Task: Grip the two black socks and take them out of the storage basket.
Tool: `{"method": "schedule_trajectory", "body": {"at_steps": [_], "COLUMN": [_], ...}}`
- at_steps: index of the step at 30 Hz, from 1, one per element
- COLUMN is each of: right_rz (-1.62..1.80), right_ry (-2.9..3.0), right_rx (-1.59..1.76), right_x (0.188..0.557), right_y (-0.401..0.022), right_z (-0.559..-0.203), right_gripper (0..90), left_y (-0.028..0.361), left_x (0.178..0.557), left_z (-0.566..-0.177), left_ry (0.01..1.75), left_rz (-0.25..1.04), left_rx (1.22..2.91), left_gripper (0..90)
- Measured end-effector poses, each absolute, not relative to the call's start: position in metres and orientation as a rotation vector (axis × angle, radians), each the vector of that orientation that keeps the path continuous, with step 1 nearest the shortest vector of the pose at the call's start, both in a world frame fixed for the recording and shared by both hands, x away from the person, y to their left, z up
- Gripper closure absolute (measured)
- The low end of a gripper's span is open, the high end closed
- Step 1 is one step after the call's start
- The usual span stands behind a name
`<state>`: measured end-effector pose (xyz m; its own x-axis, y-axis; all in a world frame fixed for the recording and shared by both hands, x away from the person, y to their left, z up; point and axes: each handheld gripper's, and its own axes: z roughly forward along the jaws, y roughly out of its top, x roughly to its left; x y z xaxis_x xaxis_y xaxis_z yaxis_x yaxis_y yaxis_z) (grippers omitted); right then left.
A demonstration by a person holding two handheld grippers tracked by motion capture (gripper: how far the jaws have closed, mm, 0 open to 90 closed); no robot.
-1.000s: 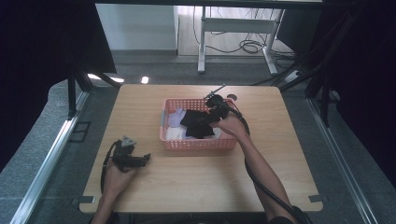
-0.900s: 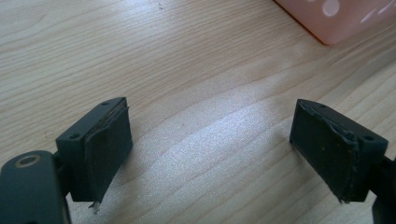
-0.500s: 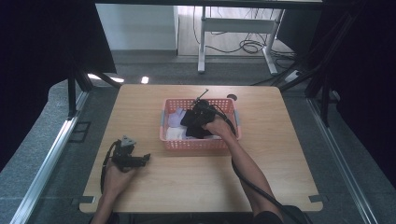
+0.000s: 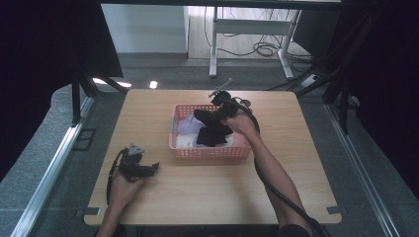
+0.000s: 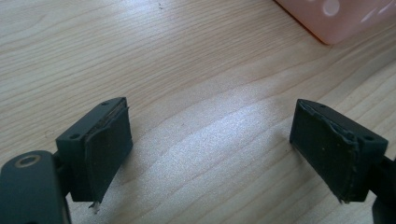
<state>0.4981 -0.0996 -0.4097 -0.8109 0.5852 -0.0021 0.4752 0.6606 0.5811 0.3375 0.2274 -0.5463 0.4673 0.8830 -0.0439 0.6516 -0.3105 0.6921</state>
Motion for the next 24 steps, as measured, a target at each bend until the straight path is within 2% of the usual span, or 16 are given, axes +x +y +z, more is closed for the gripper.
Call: {"method": "schedule_trajectory", "body": {"at_steps": [24], "right_rz": [0.983], "right_ry": [2.6], "right_rx": [0.889], "right_x": [0.479], "right_y": [-0.152], "right_z": [-0.32], "right_gripper": [86.6], "left_y": [0.227], "left_x": [0.338], "left_z": [-0.546], "left_ry": [1.269], "left_rz": [0.463], "left_rx": [2.074], "left_gripper": [12.7]}}
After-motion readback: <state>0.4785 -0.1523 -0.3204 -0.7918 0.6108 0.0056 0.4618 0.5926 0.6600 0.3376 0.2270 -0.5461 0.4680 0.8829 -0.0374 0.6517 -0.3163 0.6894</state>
